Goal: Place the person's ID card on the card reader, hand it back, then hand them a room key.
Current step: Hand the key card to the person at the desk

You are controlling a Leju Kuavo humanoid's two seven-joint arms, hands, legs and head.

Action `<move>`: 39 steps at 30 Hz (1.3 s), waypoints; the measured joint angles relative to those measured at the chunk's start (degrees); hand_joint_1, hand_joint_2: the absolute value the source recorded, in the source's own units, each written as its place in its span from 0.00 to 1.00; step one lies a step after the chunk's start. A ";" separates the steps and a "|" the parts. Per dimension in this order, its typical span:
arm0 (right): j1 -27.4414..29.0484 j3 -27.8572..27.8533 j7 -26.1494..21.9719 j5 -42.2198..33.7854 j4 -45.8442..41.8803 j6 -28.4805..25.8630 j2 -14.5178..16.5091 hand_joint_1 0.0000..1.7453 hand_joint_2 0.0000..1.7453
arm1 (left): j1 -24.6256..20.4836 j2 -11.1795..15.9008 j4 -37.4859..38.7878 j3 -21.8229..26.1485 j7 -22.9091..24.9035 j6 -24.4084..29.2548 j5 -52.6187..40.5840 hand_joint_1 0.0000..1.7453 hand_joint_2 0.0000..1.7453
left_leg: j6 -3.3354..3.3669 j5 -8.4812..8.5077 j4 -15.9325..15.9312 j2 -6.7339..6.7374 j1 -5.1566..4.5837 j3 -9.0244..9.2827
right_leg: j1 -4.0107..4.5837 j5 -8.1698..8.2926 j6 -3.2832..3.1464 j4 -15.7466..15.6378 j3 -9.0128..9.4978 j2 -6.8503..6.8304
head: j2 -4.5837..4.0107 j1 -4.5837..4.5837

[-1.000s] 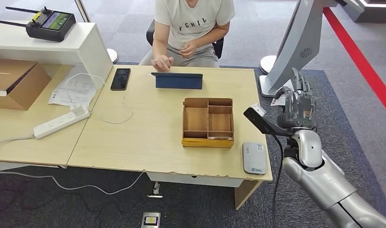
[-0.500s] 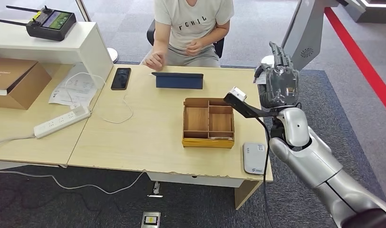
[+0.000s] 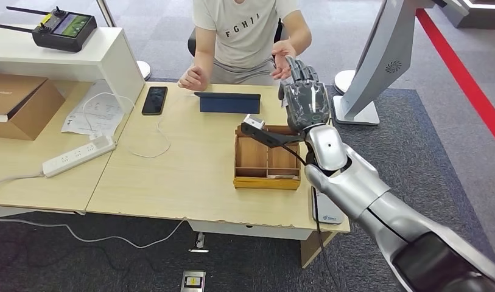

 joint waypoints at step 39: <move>-2.15 3.32 1.31 2.77 15.35 2.20 5.04 0.00 0.00 | 3.29 0.02 0.02 0.00 -0.81 -0.24 1.79 0.00 0.00 | 0.00 -0.01 0.04 0.03 0.00 0.06 | 0.00 0.01 0.00 -0.05 -0.01 0.01 | 0.00 -0.01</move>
